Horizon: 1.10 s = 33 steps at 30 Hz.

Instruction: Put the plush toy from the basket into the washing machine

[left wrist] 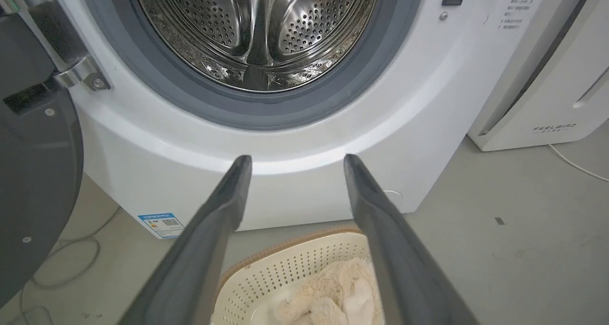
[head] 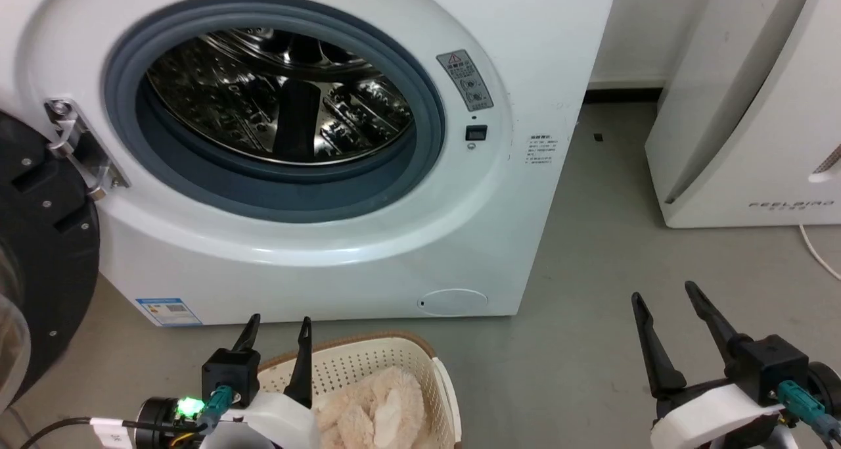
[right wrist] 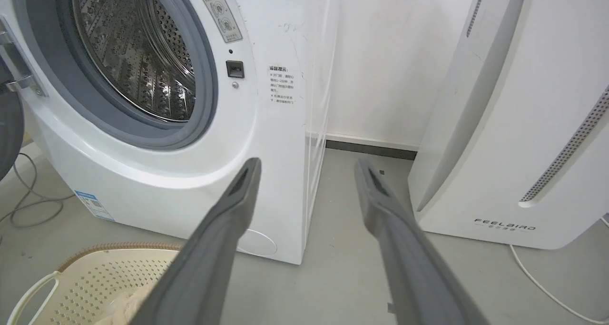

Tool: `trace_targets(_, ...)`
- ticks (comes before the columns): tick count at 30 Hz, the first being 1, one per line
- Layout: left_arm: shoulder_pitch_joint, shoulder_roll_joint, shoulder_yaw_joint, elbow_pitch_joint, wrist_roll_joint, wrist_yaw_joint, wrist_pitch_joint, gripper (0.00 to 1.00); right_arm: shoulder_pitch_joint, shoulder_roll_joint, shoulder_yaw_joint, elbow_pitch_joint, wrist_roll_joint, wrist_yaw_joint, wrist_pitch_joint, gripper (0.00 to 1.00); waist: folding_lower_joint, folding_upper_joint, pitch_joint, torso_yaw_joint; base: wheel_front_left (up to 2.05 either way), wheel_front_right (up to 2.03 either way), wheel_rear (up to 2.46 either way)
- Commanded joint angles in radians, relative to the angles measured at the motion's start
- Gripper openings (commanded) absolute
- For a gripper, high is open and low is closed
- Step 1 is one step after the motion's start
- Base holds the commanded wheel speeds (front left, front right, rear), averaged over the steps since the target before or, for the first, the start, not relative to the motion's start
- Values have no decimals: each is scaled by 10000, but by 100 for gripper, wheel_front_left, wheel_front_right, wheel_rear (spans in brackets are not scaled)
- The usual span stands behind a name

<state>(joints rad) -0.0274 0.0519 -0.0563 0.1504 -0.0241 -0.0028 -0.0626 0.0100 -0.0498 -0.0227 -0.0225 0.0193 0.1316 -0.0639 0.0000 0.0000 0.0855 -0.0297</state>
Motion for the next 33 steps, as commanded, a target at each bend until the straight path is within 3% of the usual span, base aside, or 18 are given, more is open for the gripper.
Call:
trace_targets(1, -248, 67, -89, 260, -87, -54, -64, 100, -244, -1, -13, -118, 67, -3, -123, 100, 0, 0, 162, -69, 0, 0, 0)
trace_targets(33, -2392, 648, -1070, 4649, -575, -626, 438, 100, -787, -2, 160, -655, 219, -5, -792, 100, 0, 0, 2283, -1018, 0, 0, 0)
